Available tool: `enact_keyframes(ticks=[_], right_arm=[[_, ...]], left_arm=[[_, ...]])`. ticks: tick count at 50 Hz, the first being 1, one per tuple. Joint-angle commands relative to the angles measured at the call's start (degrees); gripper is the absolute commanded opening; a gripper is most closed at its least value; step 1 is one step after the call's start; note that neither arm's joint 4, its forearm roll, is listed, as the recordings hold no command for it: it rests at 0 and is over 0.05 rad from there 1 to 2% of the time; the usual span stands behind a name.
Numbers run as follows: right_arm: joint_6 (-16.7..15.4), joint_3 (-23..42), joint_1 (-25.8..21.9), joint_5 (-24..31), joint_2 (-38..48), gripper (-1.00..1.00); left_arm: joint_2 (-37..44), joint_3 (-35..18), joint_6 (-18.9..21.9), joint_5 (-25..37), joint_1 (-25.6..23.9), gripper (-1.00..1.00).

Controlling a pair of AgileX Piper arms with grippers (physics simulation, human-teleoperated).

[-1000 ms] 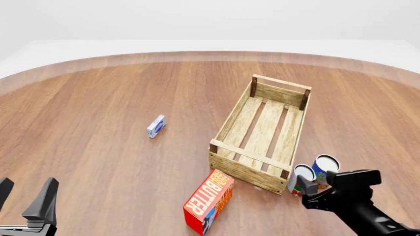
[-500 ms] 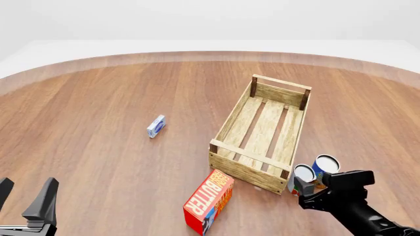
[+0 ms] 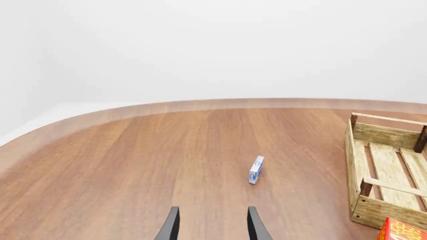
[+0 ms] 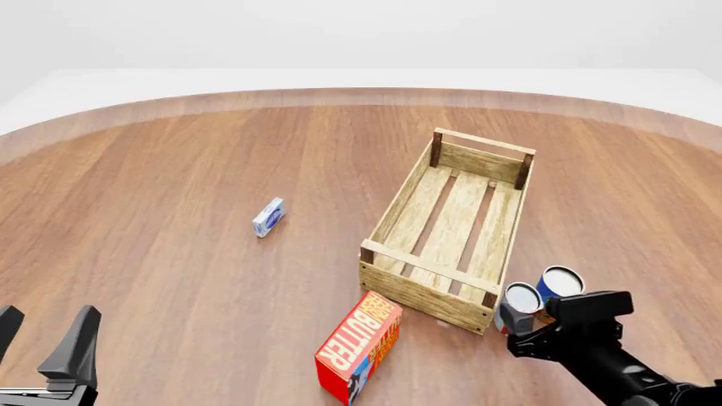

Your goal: Pick up the tomato sauce, and put it in the wooden tray.

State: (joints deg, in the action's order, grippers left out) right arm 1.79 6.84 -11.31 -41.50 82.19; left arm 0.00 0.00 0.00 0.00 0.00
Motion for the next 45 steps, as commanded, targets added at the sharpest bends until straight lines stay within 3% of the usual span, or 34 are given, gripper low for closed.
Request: enact_keyframes(ticks=[1,45], right_arm=[[0.0,0.2,0.0,-1.4,2.0,1.0],[0.3,0.3,-0.4,-5.9,7.6,1.0]], left_arm=[[0.0,0.0,0.0,0.0,0.0,1.0],[0.0,0.0,0.0,0.0,0.0,1.0]])
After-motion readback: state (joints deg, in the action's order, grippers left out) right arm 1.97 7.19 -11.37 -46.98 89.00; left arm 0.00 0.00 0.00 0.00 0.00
